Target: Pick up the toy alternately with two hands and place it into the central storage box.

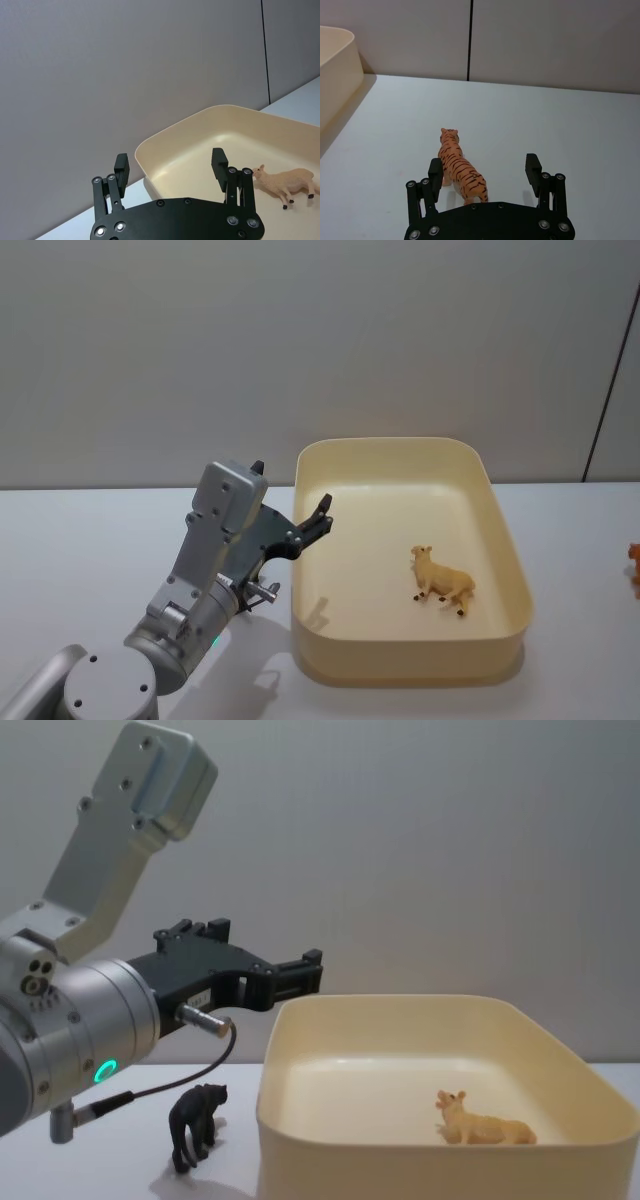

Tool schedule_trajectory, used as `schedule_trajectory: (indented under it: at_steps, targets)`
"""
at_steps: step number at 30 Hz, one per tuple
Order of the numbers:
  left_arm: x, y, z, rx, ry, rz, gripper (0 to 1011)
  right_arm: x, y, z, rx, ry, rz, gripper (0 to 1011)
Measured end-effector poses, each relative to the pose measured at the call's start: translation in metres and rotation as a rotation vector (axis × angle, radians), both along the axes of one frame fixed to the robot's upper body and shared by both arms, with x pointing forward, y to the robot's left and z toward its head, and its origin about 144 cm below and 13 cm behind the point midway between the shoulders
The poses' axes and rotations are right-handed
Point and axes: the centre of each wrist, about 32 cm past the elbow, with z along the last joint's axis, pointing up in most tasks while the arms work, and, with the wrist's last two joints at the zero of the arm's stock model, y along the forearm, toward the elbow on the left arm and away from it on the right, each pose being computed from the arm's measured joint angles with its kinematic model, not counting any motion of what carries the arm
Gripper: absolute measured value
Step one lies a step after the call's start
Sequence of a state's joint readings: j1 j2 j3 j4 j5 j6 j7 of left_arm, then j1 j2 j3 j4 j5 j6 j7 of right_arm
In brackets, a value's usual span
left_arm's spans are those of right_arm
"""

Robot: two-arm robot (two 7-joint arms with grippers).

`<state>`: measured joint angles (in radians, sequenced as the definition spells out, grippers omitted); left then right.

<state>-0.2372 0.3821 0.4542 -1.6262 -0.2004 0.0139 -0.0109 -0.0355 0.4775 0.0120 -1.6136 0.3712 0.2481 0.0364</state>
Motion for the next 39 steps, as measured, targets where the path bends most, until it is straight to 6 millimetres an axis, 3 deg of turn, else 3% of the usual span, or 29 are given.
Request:
schedule_trajectory:
  at_steps: [10, 21, 27, 32, 39]
  targets:
    - [0.0, 0.0, 0.0, 0.0, 0.0, 0.0, 1001, 0.009, 0.006, -0.014, -0.017, 0.037, 0.014, 969]
    - [0.0, 0.0, 0.0, 0.0, 0.0, 0.0, 1001, 0.013, 0.01, -0.021, -0.027, 0.056, 0.022, 687]
    - [0.0, 0.0, 0.0, 0.0, 0.0, 0.0, 1001, 0.015, 0.011, -0.023, -0.03, 0.061, 0.025, 446]
    - [0.0, 0.0, 0.0, 0.0, 0.0, 0.0, 1001, 0.016, 0.011, -0.024, -0.031, 0.064, 0.027, 316]
    - [0.0, 0.0, 0.0, 0.0, 0.0, 0.0, 1001, 0.015, 0.013, -0.022, -0.025, 0.051, 0.038, 302]
